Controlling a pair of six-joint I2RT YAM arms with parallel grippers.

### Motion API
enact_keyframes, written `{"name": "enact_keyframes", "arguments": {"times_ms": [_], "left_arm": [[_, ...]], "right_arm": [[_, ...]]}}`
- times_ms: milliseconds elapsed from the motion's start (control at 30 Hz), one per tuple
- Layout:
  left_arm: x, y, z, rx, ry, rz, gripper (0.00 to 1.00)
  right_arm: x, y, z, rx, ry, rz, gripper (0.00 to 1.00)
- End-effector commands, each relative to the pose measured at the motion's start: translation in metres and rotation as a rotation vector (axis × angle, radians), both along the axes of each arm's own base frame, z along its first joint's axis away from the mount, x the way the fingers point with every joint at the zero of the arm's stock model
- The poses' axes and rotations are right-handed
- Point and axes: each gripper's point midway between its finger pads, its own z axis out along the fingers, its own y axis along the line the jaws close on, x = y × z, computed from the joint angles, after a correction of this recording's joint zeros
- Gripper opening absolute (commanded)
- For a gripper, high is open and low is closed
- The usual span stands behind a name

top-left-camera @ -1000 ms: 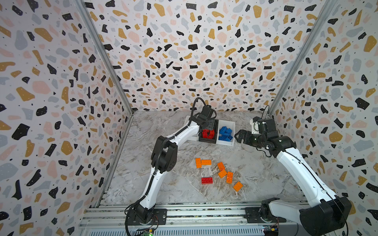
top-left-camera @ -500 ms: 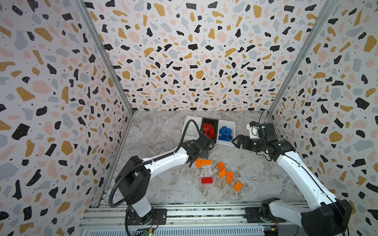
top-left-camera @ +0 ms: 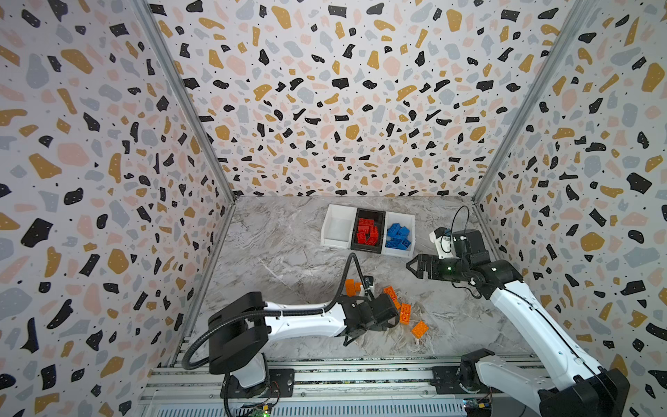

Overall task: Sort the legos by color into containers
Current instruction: 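Grasp the red 2x2 brick with the left gripper, then lift the red brick into the black bin and open the left gripper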

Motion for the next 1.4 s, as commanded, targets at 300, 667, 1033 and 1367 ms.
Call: {"name": "enact_keyframes", "arguments": {"times_ms": [300, 667, 1033, 1367], "left_arm": [[0.003, 0.014, -0.021, 0.118, 0.028, 0.070, 0.86], [0.007, 0.021, -0.037, 0.131, 0.052, 0.077, 0.63], [0.020, 0.018, -0.018, 0.161, 0.029, 0.078, 0.32], [0.092, 0.011, 0.056, 0.191, -0.089, 0.082, 0.32]], "right_arm": [[-0.017, -0.009, 0.014, -0.020, -0.023, -0.011, 0.99], [-0.018, -0.011, 0.020, -0.023, -0.040, -0.014, 0.99], [-0.015, -0.013, 0.024, -0.045, -0.061, -0.010, 0.99], [-0.001, -0.013, 0.030, -0.037, -0.083, -0.035, 0.99]]}}
